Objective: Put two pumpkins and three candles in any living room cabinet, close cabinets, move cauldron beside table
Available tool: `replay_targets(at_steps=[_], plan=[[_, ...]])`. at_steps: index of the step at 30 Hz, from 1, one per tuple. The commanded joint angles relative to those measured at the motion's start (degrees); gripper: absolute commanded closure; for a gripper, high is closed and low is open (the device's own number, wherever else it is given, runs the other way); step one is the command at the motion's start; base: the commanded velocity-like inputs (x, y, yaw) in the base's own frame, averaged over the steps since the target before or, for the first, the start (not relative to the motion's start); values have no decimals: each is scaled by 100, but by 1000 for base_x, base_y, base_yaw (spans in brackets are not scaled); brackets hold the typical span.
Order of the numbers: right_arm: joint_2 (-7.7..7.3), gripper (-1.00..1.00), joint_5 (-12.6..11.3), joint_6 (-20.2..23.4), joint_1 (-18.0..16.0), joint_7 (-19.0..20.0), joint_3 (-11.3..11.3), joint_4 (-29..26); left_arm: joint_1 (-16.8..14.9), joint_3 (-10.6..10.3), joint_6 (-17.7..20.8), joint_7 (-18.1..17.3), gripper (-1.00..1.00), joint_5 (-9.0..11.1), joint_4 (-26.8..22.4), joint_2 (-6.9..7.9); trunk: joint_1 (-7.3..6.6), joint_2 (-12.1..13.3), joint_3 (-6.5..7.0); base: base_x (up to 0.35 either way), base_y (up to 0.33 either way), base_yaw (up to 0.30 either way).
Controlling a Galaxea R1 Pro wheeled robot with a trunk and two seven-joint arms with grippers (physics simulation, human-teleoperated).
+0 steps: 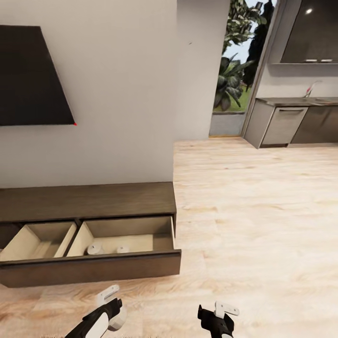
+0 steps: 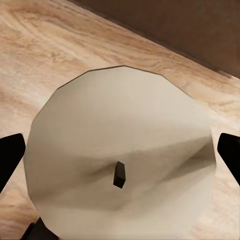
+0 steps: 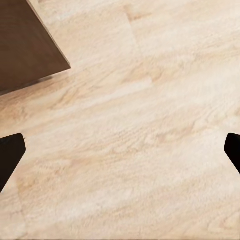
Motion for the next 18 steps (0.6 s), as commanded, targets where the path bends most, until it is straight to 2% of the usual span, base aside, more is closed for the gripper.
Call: replay_targets(at_steps=[1, 6, 12, 18], plan=[[-5, -100, -59, -23, -4, -38, 29, -5, -4, -28, 26, 42, 100, 10, -13, 2, 0, -3, -12, 79, 0, 195], [-10, -100, -59, -34, -4, -38, 31, -7, -2, -35, 26, 42, 100, -2, -13, 2, 0, -3, -39, 211, 0, 157], [-15, -100, -52, -45, -4, -38, 36, -13, -2, -37, 30, 54, 100, -13, -20, 10, 0, -3, -43, 289, 0, 19], [-29, -100, -44, -39, -4, -34, 29, -45, -10, -27, 171, 73, 100, 8, -134, 65, 0, -3, -43, 61, 0, 1]])
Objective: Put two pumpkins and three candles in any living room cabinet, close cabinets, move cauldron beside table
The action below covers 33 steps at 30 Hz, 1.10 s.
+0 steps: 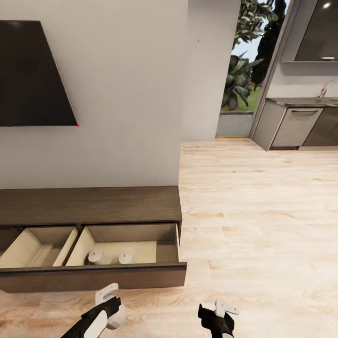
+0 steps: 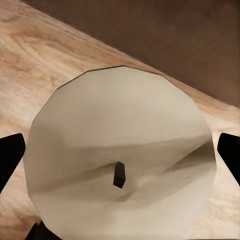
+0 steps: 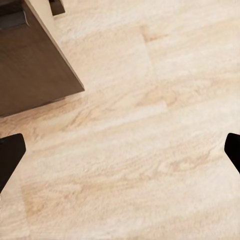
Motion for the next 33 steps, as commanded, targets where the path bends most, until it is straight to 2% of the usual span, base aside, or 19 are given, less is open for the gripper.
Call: replay_targets(at_steps=[1, 3, 4, 6, 7, 8, 12, 17, 18, 19, 23, 28, 33], plan=[[-5, -100, -60, -22, -5, -39, 29, -28, -14, -47, 109, 50, 100, 28, -45, 15, 0, -3, -5, 8, 0, 0], [-3, -100, -63, -4, -5, -40, 26, -58, -42, -44, 494, 60, 100, 17, -281, 42, 0, -3, -5, 4, 0, 0], [-5, -100, -68, 11, -5, -41, 23, -68, -52, -37, 956, 82, 100, 13, -644, 91, 0, -3, -5, 2, 0, 0], [-6, -100, -76, 23, -5, -36, 18, -74, -59, -13, 1610, 229, 100, 31, -1222, 178, 0, -3, -5, 1, 0, 0], [-7, -100, -87, 26, -5, -34, 15, -76, -61, 20, 2147, 505, 100, 56, -1757, 231, 0, -3, -5, 0, 0, 0], [-7, -100, -92, 28, -5, -32, 14, -77, -61, 52, 2456, 705, 100, 67, -2093, 246, 0, -3, -5, 0, 0, 0], [-2, -100, -92, 22, -5, -25, 15, -78, -64, 227, 3385, 1335, 100, 104, -3160, 245, 0, -3, -5, 0, 0, 0], [-13, -100, -92, 3, -5, -17, -7, -78, -85, 264, 3581, 1462, 100, 142, -3322, 181, 0, -3, -5, 0, 0, 0], [-3, -100, -81, 16, -5, -18, 0, -63, -88, 259, 3558, 1490, 100, 107, -3269, -11, 0, -3, -5, 0, 0, 0], [0, -100, -77, 7, -5, -13, 3, -58, -89, 255, 3546, 1492, 100, 64, -3201, -84, 0, -3, -5, 0, 0, 0], [1, -100, -75, -12, -5, -2, 10, -45, -91, 251, 3472, 1494, 100, 41, -3069, -124, 0, -3, -5, 0, 0, 0], [2, -100, -74, -24, -5, -8, 19, -36, -140, 217, 2844, 1478, 100, 26, -2674, -141, 0, -3, -5, 0, 0, 0], [2, -100, -74, -23, -5, -15, 20, -27, -161, 132, 2690, 1431, 100, 27, -2629, -151, 0, -3, -5, 0, 0, 0]])
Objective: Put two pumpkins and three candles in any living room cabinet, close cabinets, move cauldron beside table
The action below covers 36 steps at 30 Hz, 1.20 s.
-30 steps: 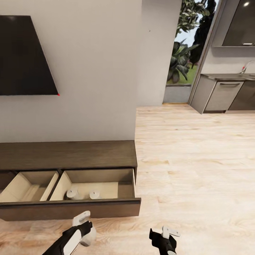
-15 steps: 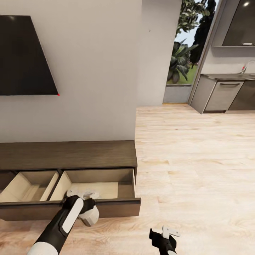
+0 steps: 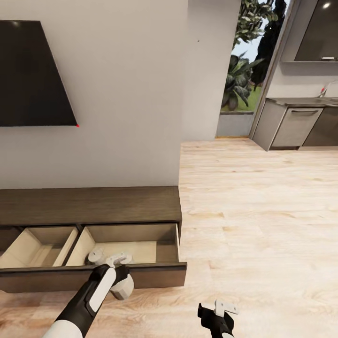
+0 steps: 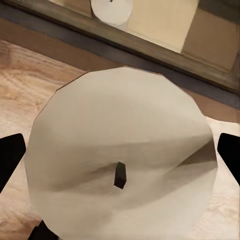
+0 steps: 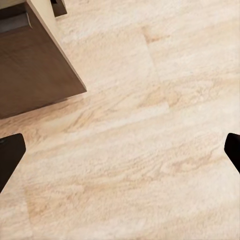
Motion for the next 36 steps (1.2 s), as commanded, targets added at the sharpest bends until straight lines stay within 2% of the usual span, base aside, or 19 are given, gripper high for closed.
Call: replay_targets(at_steps=[1, 3, 4, 6, 9, 22, 36], plan=[[-5, -100, -59, -26, -5, -38, 30, -2, -5, -72, -1, 64, 100, 52, -12, 2, 0, -3, -5, 0, 0, 0], [-5, -100, -59, -27, -5, -38, 30, 2, -4, -210, -8, 85, 100, 52, -45, 1, 0, -3, -5, 0, 0, 0], [-5, -100, -59, -27, -5, -36, 30, 4, -3, -385, -12, 102, 100, 52, -112, 5, 0, -3, -5, 6, 0, 0], [-5, -100, -59, -28, -5, -32, 27, 5, -2, -602, -14, 100, 100, 52, -208, 8, 0, -3, -5, 71, 0, 0], [-5, -100, -59, -29, -5, -27, 23, 6, 3, -747, -12, 71, 100, 57, -338, 9, 0, -3, -5, 223, 0, 0], [-5, -100, -59, -37, -5, -20, 30, 6, 8, -800, 16, 52, 100, 60, -397, 10, 0, -3, -5, 189, -4, 0], [-5, -100, -59, -37, -5, -20, 21, 6, 8, -795, 19, 43, 100, 61, -393, 16, 0, -3, -5, 207, -110, 0]])
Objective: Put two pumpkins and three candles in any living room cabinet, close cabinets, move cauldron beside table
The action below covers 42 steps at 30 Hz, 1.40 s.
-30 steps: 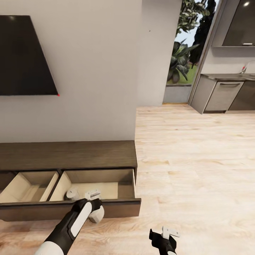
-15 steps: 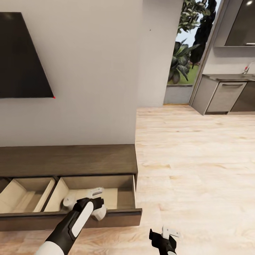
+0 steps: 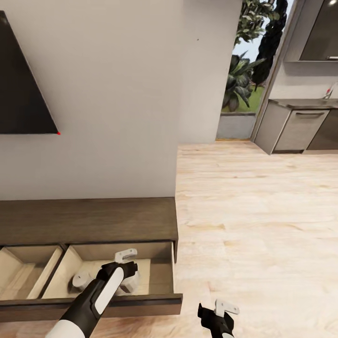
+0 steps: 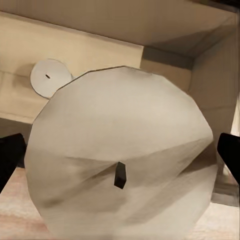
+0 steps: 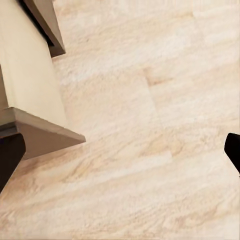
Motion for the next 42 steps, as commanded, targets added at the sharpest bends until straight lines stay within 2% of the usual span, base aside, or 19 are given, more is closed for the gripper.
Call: replay_targets(at_steps=[1, 26, 40, 42], plan=[[-5, -100, -59, -26, -5, -37, 31, -3, -4, -10, 5, 56, 100, 58, -8, 3, 2, -2, -5, 238, -63, 0], [-5, -100, -50, -32, -5, -40, 40, -3, -4, -22, -6, 55, 100, 93, 62, 5, 2, -2, -5, 196, -102, 40], [-5, -100, -50, -26, -5, -37, 40, -3, -4, -8, -42, 93, 100, 59, 60, 2, 2, -2, -5, 20, -21, 0], [-5, -100, -50, -26, -5, -33, 40, -3, -4, -8, -63, 90, 100, 50, 61, 1, 46, -83, -41, 0, 0, 0]])
